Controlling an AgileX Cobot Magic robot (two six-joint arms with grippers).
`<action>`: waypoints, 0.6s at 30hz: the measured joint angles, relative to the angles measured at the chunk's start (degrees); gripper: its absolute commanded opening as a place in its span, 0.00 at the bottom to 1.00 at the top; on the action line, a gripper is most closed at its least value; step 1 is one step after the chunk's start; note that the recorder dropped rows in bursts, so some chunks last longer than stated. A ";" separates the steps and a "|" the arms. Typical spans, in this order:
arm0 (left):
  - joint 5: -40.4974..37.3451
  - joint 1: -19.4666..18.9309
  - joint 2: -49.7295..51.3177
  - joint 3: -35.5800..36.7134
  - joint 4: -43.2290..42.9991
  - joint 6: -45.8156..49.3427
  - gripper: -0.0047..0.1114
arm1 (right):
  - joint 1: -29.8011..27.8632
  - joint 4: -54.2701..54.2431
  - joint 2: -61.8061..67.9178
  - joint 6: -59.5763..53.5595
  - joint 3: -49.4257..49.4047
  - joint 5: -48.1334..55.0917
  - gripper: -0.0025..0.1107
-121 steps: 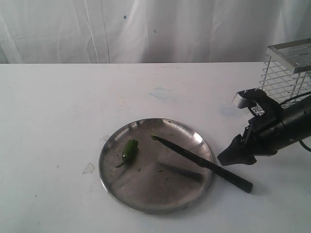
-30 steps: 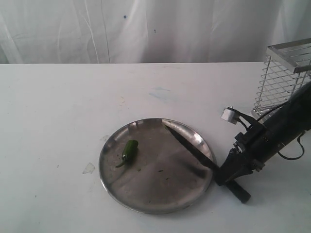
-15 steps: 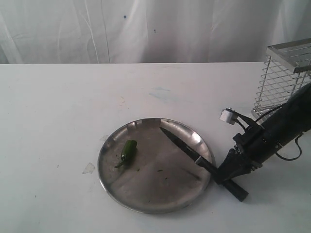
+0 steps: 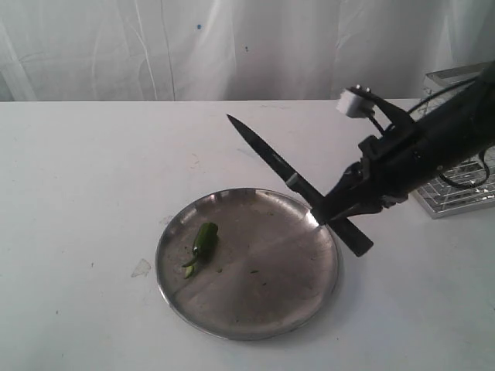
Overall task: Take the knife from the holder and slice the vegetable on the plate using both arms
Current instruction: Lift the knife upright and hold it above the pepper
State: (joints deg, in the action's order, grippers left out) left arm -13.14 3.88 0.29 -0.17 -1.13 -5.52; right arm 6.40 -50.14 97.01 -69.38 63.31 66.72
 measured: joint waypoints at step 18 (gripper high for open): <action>0.00 0.00 0.00 0.00 0.00 0.00 0.23 | 9.64 9.09 -2.57 11.12 -3.85 -24.32 0.02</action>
State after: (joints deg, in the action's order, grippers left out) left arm -13.14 3.88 0.29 -0.17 -1.13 -5.52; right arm 16.03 -41.05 94.44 -58.26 59.46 42.41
